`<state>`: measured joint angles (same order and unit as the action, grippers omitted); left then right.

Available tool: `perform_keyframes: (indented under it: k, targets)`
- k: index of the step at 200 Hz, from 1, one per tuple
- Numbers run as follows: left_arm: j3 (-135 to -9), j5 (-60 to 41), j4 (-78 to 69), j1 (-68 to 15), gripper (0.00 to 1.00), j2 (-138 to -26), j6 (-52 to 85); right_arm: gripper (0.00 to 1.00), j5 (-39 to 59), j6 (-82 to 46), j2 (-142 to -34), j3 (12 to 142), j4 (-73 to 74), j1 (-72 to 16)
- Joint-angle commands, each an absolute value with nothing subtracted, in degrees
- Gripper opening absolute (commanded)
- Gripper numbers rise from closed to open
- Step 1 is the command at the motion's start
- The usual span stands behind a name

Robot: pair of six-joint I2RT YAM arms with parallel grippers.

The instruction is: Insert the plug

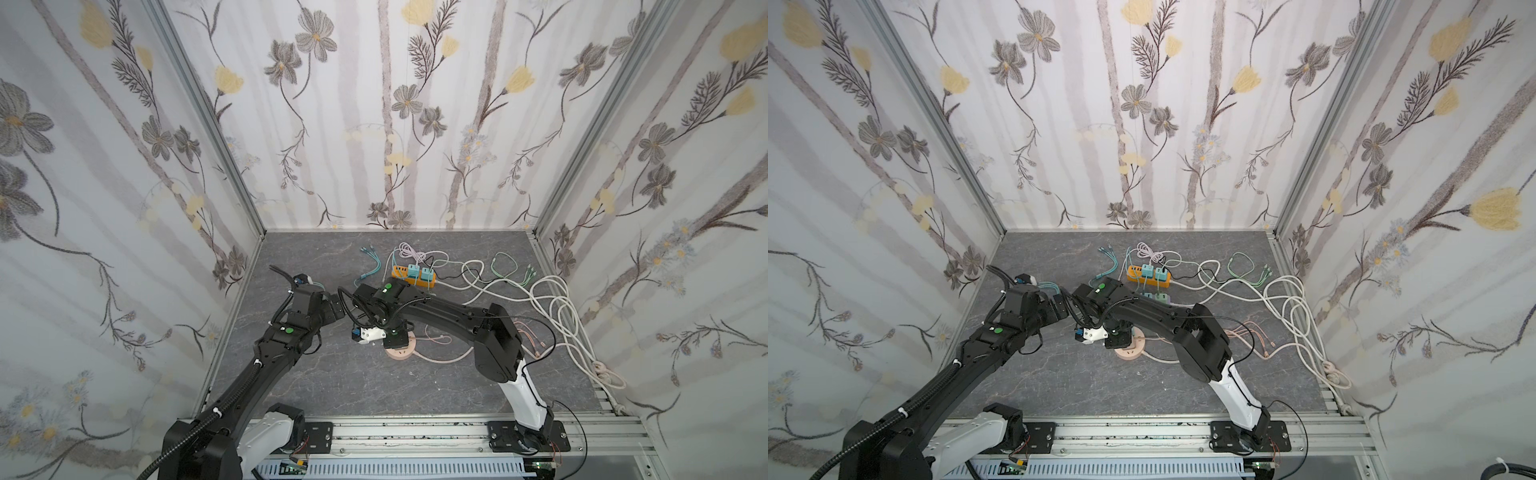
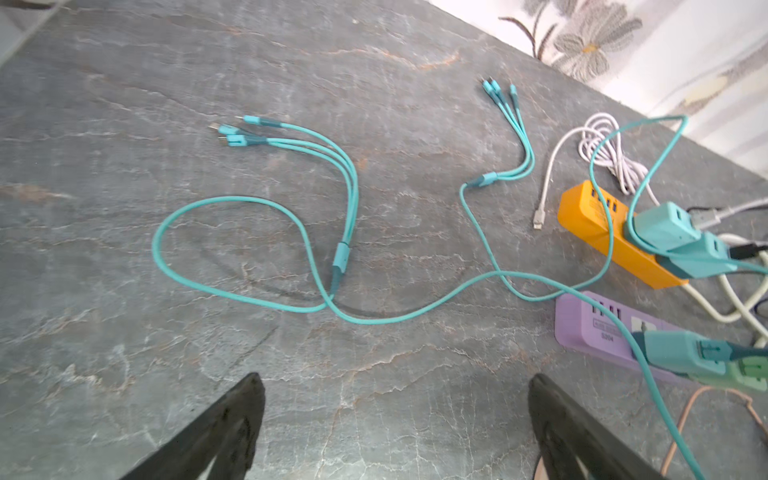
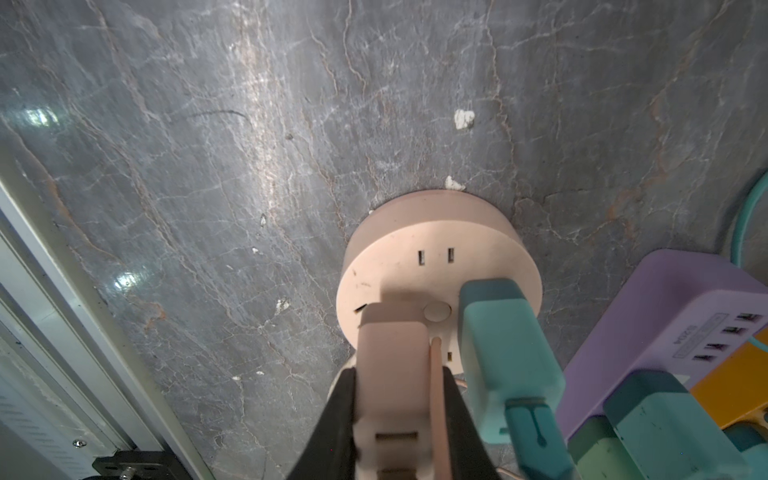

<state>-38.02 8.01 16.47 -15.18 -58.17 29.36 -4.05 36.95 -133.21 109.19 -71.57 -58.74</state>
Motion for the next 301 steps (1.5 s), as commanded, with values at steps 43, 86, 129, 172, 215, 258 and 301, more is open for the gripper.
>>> perform_keyframes:
  k: [43,86,129,172,215,258,301]
  targets:
    - [-35.1,17.3,19.9,-11.8,1.0,-50.8,37.3,0.03,-2.1,38.2,-133.9,101.0,-65.0,-58.7]
    - [-34.7,16.1,19.7,-11.3,1.0,-50.4,37.4,0.0,3.7,38.8,-134.1,96.3,-63.3,-56.4]
    - [-34.8,16.2,19.6,-11.3,1.0,-50.1,37.3,0.0,6.9,41.0,-127.2,88.0,-57.3,-53.6]
    - [-35.1,16.6,19.6,-11.3,1.0,-50.0,37.0,0.03,7.7,41.8,-127.6,86.8,-54.3,-53.6]
    - [-35.9,20.0,18.7,-11.2,1.0,-49.1,36.9,0.99,9.5,40.0,-116.3,87.0,-57.2,-52.1]
    - [-36.7,21.5,15.0,-11.1,1.0,-51.2,37.4,0.99,5.1,45.8,-108.5,80.6,-64.3,-48.7]
    - [-31.6,33.4,1.9,-10.6,1.0,-57.0,34.9,0.99,13.4,41.0,-92.8,69.9,-55.2,-35.1]
